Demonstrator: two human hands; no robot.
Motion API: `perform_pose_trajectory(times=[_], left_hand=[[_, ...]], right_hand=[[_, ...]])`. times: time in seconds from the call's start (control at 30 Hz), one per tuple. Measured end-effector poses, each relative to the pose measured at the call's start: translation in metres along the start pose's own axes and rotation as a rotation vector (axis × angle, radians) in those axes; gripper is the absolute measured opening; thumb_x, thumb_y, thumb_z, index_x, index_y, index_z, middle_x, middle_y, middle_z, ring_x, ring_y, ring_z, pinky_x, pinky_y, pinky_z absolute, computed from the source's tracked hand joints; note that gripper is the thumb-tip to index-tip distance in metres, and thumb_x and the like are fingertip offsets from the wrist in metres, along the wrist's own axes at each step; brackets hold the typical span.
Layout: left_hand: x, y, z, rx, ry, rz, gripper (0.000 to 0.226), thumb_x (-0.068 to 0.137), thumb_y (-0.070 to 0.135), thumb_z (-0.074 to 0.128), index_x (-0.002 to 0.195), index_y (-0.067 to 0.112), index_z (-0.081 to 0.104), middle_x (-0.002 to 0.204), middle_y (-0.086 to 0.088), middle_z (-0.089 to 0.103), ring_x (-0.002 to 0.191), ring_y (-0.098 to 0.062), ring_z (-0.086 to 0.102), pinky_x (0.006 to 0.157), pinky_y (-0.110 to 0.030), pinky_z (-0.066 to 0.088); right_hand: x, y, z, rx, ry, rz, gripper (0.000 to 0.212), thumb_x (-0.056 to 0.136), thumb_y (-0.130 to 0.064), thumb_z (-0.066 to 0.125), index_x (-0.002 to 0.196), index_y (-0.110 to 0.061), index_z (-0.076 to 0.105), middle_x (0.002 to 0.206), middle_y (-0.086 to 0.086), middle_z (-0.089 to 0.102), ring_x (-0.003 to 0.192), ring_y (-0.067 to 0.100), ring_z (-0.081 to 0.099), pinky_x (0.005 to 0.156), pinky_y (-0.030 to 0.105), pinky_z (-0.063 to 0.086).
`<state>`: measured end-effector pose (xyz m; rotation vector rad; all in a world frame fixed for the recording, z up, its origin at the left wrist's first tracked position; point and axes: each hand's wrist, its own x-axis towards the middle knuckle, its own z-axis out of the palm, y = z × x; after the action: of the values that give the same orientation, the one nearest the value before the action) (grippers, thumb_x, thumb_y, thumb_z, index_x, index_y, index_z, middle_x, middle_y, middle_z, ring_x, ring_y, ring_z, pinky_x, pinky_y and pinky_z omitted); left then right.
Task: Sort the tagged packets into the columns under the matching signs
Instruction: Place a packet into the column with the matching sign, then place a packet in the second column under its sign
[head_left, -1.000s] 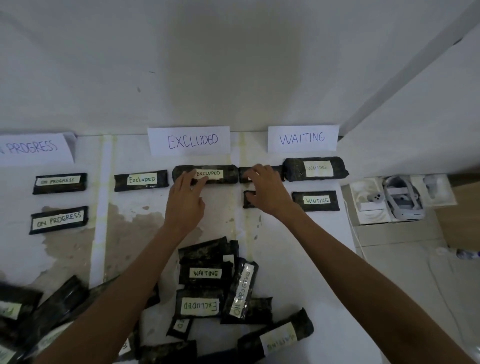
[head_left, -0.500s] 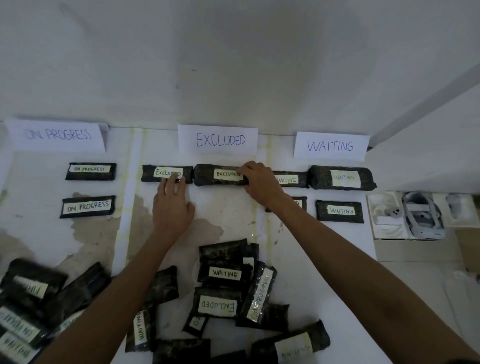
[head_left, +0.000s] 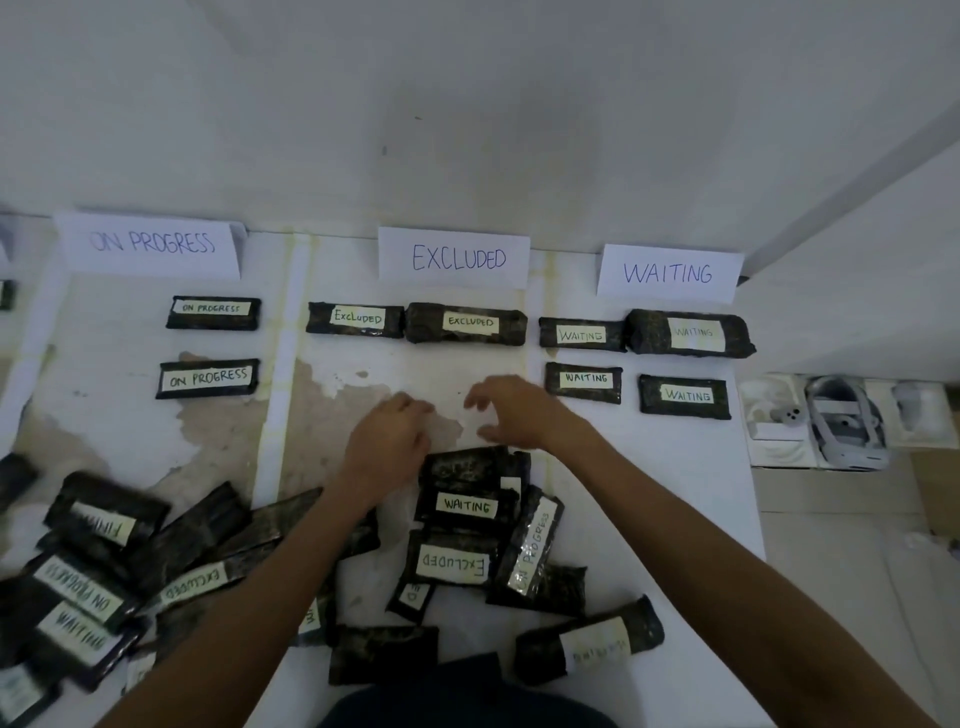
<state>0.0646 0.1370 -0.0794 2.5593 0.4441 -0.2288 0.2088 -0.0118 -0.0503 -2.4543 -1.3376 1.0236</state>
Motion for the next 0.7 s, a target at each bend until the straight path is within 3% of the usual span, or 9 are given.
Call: perform_pose_trajectory(times=[0.1,0.2,0.3,0.4,0.5,0.6,0.7], left_hand=[[-0.027,0.008,0.018,-0.013,-0.024,0.024,0.032,0.083,0.018,0.056,0.115,0.014,0.061,0.108,-0.006,0.059,0.101,-0.026,0.052,0.082,-0.038,0.05],[-0.042,0.014,0.028,-0.066,-0.018,-0.005,0.031,0.085,0.02,0.057,0.115,0.014,0.062,0.104,-0.005,0.058,0.101,-0.025,0.05,0.083,-0.037,0.049],[-0.048,0.019,0.027,-0.184,-0.032,-0.114,0.033,0.089,0.026,0.055,0.118,0.012,0.061,0.108,-0.007,0.056,0.104,-0.023,0.052,0.087,-0.034,0.048],[-0.052,0.032,0.014,-0.463,-0.026,-0.299,0.027,0.095,0.029,0.047,0.109,0.013,0.063,0.101,-0.004,0.058,0.091,-0.017,0.057,0.077,-0.024,0.043],[-0.055,0.037,-0.001,-0.732,-0.052,-0.441,0.019,0.095,0.032,0.046,0.098,0.022,0.063,0.094,0.003,0.063,0.089,-0.014,0.058,0.076,-0.028,0.046],[-0.057,0.039,-0.011,-0.961,-0.132,-0.573,0.017,0.094,0.029,0.051,0.103,0.019,0.062,0.096,-0.002,0.063,0.084,-0.019,0.062,0.071,-0.03,0.051],[-0.063,0.042,-0.017,-1.237,-0.167,-0.572,0.022,0.093,0.011,0.054,0.114,0.011,0.058,0.103,-0.008,0.063,0.08,-0.019,0.064,0.059,-0.023,0.053]], right_hand=[[-0.015,-0.009,0.025,-0.056,-0.121,0.014,0.042,0.081,-0.024,0.067,0.122,-0.021,0.056,0.118,0.006,0.055,0.107,0.024,0.052,0.089,0.038,0.046],[-0.023,-0.014,0.045,-0.088,-0.067,0.072,0.042,0.079,-0.023,0.066,0.12,-0.019,0.055,0.118,0.008,0.05,0.108,0.027,0.047,0.088,0.038,0.043],[-0.03,-0.02,0.051,0.001,-0.029,0.099,0.028,0.076,-0.015,0.068,0.102,-0.016,0.059,0.11,0.008,0.05,0.102,0.026,0.05,0.084,0.036,0.046],[-0.04,-0.024,0.049,0.095,0.136,0.057,0.023,0.072,-0.006,0.067,0.092,-0.014,0.059,0.101,0.006,0.053,0.095,0.024,0.05,0.079,0.034,0.045],[-0.051,-0.029,0.047,0.066,0.382,-0.075,0.022,0.067,0.002,0.067,0.084,-0.011,0.062,0.09,0.008,0.057,0.083,0.027,0.05,0.07,0.037,0.044],[-0.06,-0.035,0.044,0.067,0.547,-0.162,0.022,0.065,0.005,0.07,0.079,-0.009,0.062,0.083,0.009,0.056,0.074,0.026,0.048,0.064,0.034,0.042],[-0.067,-0.038,0.045,0.107,0.653,-0.19,0.025,0.066,0.003,0.071,0.087,-0.008,0.063,0.092,0.01,0.056,0.082,0.027,0.049,0.071,0.033,0.044]])
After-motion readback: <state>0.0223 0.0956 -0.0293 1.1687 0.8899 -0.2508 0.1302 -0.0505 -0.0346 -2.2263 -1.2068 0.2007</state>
